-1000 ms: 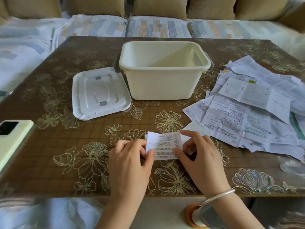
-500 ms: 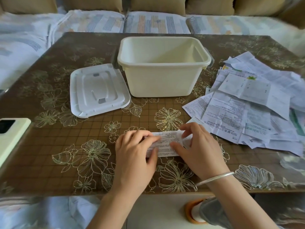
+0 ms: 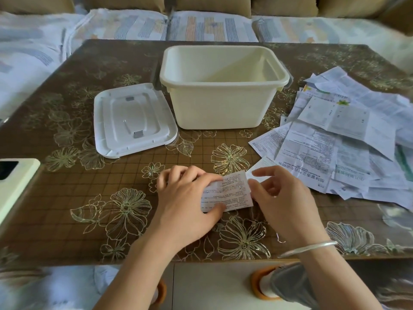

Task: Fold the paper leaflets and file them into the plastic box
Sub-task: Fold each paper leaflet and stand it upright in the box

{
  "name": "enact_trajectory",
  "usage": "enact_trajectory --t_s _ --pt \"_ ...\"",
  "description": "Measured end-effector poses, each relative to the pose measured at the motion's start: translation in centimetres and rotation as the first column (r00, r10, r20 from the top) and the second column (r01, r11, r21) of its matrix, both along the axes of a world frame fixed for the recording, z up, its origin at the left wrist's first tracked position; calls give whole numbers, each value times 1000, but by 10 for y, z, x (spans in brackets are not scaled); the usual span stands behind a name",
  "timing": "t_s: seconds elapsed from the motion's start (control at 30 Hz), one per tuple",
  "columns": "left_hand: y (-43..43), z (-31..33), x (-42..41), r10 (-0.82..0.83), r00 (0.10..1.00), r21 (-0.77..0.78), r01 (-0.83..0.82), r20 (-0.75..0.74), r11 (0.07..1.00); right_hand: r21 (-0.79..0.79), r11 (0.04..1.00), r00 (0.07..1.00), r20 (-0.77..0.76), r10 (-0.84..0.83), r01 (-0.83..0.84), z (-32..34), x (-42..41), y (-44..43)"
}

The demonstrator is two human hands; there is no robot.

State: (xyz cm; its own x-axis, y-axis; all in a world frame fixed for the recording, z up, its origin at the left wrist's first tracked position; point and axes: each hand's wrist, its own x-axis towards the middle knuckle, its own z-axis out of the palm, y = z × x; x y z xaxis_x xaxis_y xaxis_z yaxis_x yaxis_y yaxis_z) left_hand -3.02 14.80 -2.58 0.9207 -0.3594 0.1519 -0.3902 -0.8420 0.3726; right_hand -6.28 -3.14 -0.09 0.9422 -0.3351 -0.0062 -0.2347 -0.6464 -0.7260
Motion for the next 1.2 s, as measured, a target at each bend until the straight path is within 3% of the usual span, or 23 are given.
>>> enact_trajectory --t_s 0.07,0.13,0.23,0.37,0.7,0.83,0.93,1.03,1.2 --pt "1 -3 -1 -3 1000 -24 3 1 1000 289 957 996 78 -30 7 3 -4 2" --pt "1 -7 -2 -3 1000 -48 4 21 999 548 836 988 143 -53 -35 6 -8 6" --pt "1 -11 -3 14 999 -53 -11 44 999 654 747 984 178 2 -120 3 -10 13" --pt "0 -10 -4 33 999 -56 -31 27 998 537 814 971 200 132 -222 -11 -11 25" --pt "15 -4 -6 -49 997 -278 29 -66 960 355 899 966 123 228 -257 -17 -4 30" --pt "25 -1 -1 -63 997 -162 56 -38 985 328 917 970 158 185 -228 -17 -4 33" --pt "27 6 2 -74 996 -56 70 -54 996 180 979 975 217 58 -98 -21 -4 37" --pt "25 8 5 -75 995 -27 73 -68 997 38 995 990 105 91 -95 -17 0 39" --pt "23 12 8 -72 993 -25 70 -92 997 -30 977 974 -87 207 -211 -10 10 47"
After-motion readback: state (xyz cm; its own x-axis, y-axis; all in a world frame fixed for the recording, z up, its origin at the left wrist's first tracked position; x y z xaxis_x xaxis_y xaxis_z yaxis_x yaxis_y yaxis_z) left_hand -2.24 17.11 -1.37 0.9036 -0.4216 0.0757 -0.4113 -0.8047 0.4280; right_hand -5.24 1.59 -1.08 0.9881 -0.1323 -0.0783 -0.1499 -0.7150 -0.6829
